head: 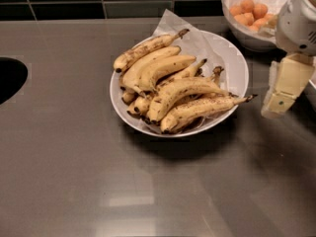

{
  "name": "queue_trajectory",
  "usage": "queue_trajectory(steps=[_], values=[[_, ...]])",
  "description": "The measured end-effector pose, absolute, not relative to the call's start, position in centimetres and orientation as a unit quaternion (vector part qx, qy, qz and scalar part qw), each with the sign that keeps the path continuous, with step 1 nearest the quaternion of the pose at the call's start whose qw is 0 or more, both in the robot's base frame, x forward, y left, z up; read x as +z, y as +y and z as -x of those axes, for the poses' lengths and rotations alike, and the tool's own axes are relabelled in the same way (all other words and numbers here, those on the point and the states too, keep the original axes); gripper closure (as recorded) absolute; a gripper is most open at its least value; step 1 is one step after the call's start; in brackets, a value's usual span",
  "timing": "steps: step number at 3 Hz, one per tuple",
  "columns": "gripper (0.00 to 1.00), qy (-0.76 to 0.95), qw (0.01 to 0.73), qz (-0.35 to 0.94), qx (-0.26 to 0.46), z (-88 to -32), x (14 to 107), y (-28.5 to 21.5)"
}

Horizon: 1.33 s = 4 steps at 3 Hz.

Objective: Pick banana from white bowl

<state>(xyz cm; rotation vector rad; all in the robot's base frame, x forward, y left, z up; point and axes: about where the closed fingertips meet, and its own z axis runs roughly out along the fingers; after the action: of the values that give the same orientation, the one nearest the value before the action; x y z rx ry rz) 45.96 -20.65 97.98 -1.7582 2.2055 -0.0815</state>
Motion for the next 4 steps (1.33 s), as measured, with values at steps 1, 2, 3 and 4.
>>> queue_trajectory(steps=[1, 2, 3, 4], values=[[0.0, 0.743, 0.161, 0.649, 0.012, -48.9, 98.0, -18.3], [0.0, 0.702, 0.172, 0.688, 0.074, -51.0, 97.7, -15.4], [0.0, 0.694, 0.213, 0.684, 0.075, -52.8, 98.5, -14.0], [0.0, 0.694, 0.213, 0.684, 0.075, -52.8, 98.5, -14.0]])
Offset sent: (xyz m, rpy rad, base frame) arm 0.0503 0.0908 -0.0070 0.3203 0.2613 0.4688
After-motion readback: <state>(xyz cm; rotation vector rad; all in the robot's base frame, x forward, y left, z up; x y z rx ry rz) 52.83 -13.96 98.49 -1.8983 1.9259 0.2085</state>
